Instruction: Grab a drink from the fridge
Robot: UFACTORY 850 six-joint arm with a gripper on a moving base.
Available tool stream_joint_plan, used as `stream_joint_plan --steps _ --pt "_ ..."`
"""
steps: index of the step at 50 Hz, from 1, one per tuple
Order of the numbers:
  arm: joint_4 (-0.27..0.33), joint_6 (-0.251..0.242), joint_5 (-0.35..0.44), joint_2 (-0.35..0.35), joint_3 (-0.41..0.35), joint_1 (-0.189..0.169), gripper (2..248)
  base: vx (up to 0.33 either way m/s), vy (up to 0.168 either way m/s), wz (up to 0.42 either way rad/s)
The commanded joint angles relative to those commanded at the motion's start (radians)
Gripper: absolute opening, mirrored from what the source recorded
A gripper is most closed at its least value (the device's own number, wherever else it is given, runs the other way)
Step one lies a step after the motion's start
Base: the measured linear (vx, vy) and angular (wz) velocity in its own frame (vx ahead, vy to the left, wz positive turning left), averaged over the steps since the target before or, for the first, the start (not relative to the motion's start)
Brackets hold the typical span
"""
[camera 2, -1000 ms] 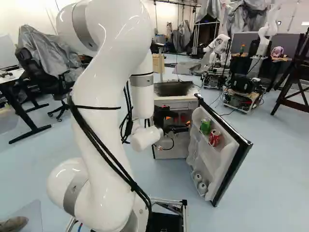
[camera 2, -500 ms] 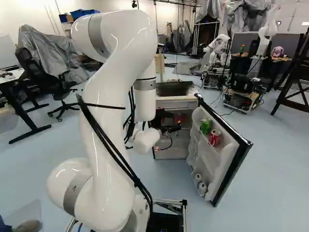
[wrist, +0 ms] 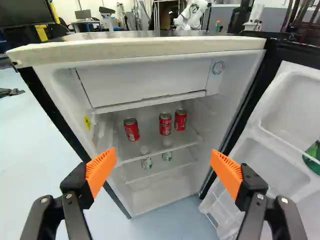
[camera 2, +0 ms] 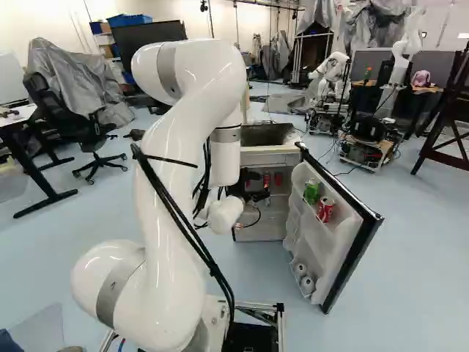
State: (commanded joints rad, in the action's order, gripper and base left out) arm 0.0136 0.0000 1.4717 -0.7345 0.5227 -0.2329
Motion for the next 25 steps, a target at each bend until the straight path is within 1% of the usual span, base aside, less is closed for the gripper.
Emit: stream_joint_plan --steps 25 --pt "0.0 0.0 -0.032 -0.137 0.138 0.004 247 0.0 0.0 0.0"
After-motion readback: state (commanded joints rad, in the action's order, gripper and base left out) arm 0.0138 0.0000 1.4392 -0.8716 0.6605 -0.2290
